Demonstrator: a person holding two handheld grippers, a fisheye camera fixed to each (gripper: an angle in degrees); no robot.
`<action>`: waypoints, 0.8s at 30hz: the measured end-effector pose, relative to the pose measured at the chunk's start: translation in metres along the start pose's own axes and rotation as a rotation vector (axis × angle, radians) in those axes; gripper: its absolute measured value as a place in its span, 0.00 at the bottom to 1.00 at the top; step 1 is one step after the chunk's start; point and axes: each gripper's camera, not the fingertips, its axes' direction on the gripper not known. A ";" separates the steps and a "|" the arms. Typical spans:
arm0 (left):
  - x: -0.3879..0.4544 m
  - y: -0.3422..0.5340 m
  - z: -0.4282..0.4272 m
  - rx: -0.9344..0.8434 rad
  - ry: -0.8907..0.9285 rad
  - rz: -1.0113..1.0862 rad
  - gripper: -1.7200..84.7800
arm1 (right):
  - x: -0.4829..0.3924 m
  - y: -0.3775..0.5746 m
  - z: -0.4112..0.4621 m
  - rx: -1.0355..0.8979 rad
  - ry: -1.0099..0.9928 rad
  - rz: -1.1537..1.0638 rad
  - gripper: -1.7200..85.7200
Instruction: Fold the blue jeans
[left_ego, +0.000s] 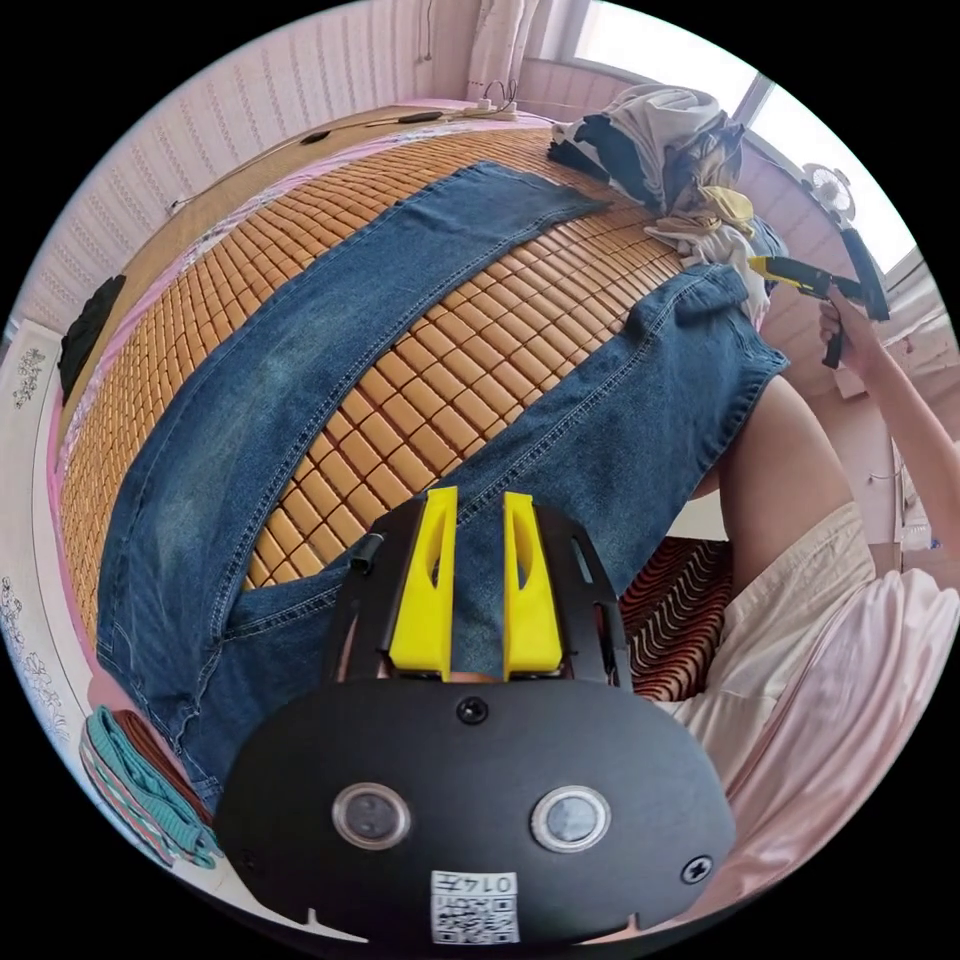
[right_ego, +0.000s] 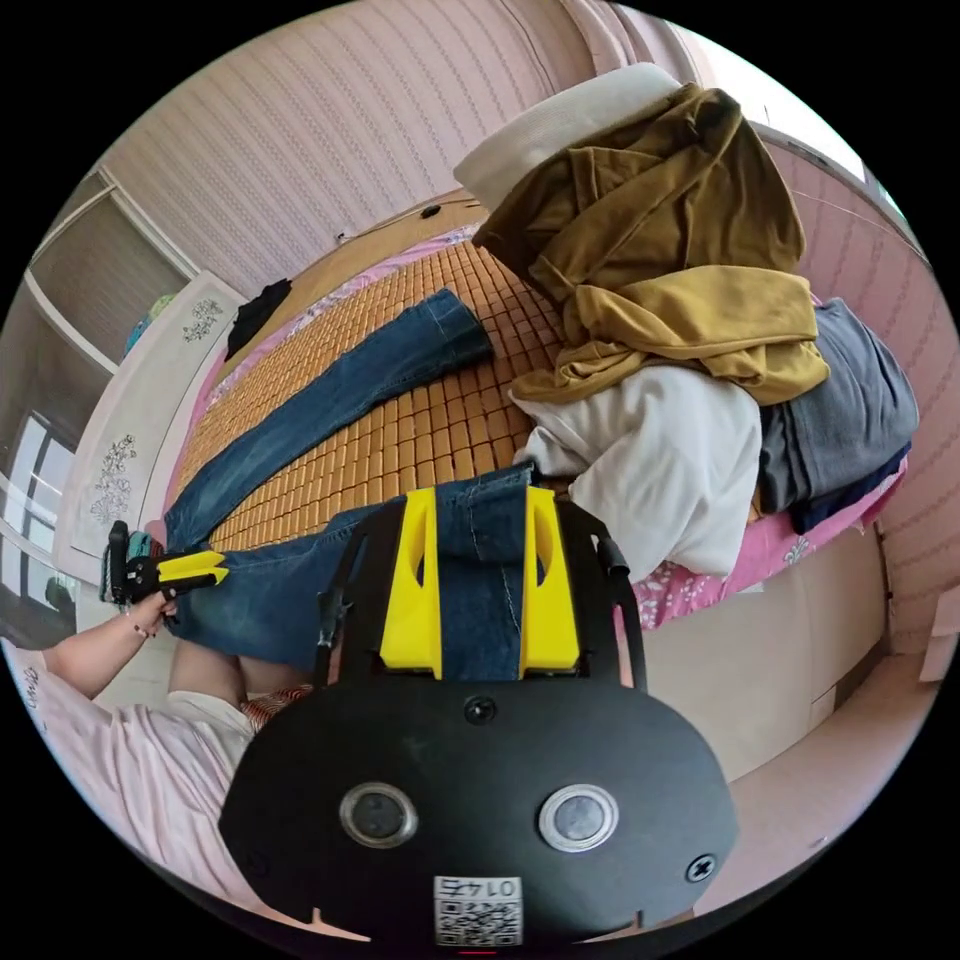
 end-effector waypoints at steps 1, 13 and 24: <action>0.002 -0.004 0.004 -0.021 -0.011 0.001 0.11 | -0.001 -0.012 0.012 -0.032 0.055 0.014 0.17; 0.020 -0.014 -0.003 -0.030 -0.040 0.068 0.01 | -0.014 -0.010 -0.009 0.063 -0.161 -0.010 0.04; 0.004 -0.026 -0.033 0.062 0.014 -0.058 0.01 | -0.058 -0.075 0.040 -0.007 0.055 0.038 0.04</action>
